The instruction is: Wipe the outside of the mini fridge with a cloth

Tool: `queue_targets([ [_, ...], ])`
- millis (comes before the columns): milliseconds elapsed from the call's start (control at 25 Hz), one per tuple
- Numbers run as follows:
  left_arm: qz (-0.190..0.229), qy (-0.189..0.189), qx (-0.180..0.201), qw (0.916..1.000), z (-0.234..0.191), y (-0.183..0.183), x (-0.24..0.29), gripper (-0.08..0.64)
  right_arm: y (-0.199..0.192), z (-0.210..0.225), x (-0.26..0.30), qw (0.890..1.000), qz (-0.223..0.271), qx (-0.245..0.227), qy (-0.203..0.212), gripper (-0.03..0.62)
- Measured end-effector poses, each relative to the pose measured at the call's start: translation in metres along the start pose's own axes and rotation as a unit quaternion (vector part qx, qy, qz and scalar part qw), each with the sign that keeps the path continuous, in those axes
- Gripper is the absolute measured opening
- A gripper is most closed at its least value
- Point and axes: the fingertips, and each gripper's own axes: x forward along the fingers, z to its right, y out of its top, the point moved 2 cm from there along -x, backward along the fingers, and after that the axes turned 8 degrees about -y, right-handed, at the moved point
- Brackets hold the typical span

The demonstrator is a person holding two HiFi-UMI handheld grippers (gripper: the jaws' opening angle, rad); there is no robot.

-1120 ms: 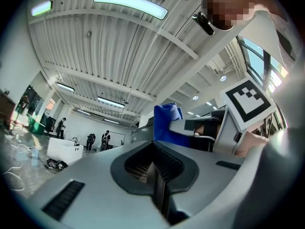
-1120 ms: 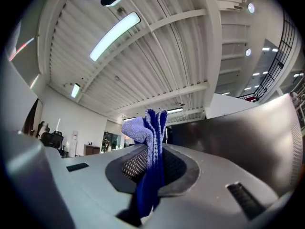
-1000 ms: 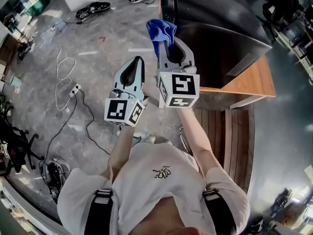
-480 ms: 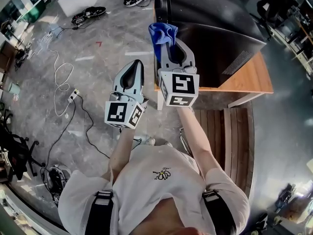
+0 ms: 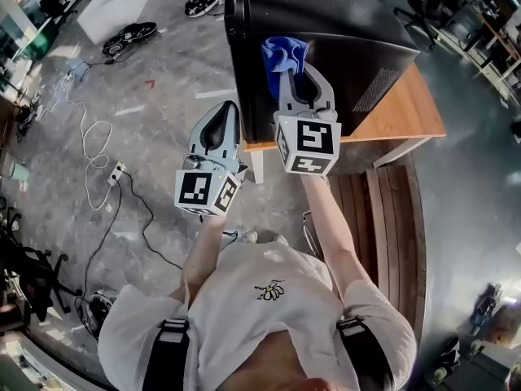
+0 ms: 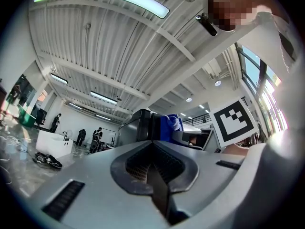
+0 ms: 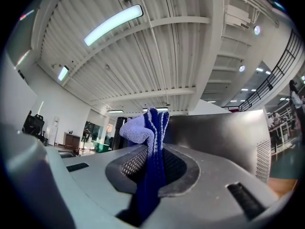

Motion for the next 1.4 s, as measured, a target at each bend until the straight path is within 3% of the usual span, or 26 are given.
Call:
queue_targets([
  [440,-0.007,-0.026,-0.009,0.9996,0.028,-0.007,0.018,0.005,-0.002,0.071,-0.011,0.997,-0.003,-0.027,-0.066,0.062],
  [1400,-0.021,-0.015,-0.015,0.9996,0.043,-0.028,0.037,0.005,-0.013,0.201,-0.025,0.984,-0.008,-0.046,-0.17,0.062],
])
